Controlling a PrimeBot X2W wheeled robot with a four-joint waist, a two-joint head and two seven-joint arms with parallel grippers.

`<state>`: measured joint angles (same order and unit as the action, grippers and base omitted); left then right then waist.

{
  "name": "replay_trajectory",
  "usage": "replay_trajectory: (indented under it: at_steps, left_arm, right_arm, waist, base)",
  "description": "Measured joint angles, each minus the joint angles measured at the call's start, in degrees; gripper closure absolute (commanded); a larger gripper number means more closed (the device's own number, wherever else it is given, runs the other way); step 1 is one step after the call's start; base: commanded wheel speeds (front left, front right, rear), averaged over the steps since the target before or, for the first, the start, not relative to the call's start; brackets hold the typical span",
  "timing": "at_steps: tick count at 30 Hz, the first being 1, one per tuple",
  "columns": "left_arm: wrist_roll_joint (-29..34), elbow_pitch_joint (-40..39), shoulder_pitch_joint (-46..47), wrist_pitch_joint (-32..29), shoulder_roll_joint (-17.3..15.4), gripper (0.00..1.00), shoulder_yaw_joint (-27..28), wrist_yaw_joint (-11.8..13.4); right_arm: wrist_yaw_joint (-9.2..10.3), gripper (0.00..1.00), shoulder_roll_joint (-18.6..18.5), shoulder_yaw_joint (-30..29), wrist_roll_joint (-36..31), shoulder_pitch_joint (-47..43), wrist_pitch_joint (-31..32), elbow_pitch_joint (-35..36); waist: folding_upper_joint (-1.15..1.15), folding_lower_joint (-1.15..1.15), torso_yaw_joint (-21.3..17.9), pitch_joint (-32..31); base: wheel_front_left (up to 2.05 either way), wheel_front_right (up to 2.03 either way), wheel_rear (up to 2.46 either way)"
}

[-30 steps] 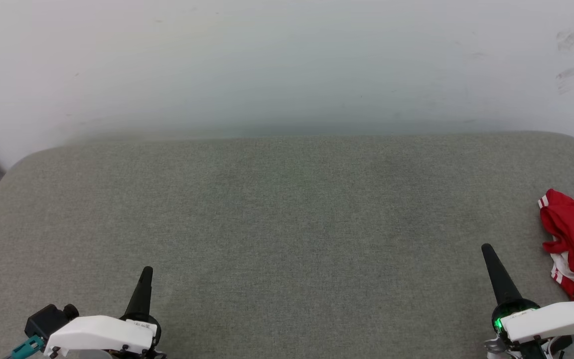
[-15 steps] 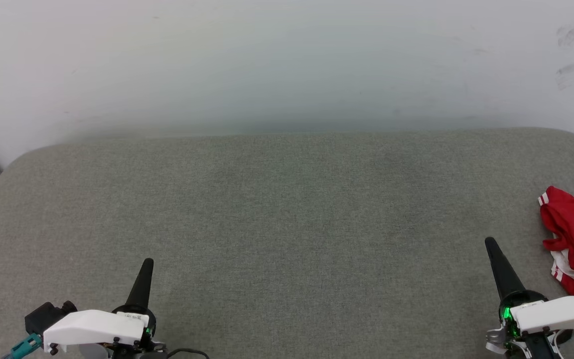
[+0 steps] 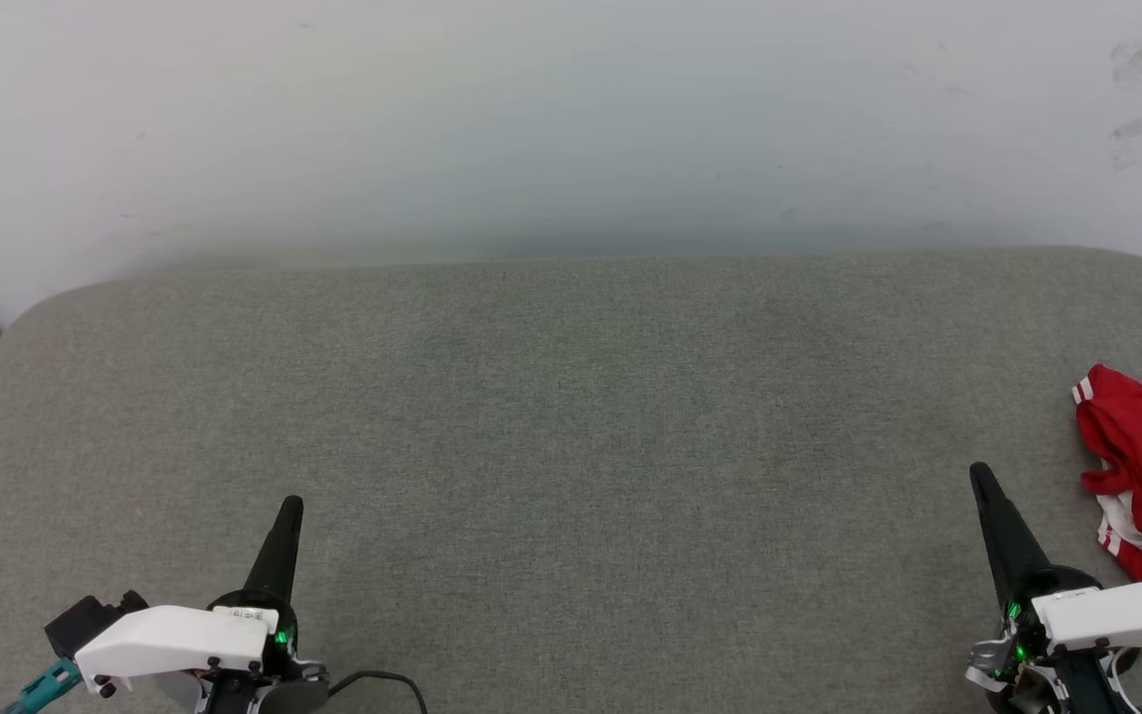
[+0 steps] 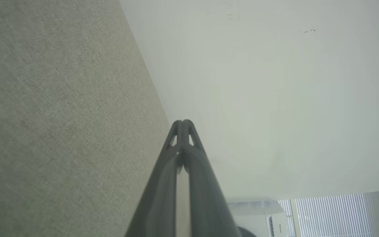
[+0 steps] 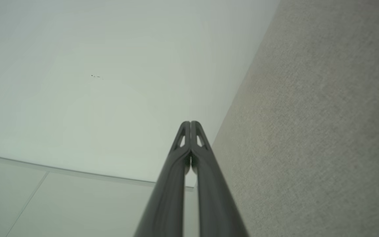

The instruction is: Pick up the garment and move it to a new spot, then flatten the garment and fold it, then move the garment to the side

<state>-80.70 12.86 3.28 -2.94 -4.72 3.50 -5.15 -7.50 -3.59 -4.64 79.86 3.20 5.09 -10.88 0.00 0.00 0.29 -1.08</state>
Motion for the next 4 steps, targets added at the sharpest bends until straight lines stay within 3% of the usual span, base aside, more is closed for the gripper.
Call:
replay_trajectory:
  at_steps: [4]
  left_arm:
    - [-1.75, 0.15, 0.53, -0.45, 0.18, 1.00, 0.45, -0.42]
  right_arm:
    - [0.00, 1.00, 0.00, -0.13, 1.85, 0.38, 0.04, -0.37]
  waist:
    - [0.00, 0.00, -0.04, 0.16]
  base:
    - [0.00, 0.00, 0.00]
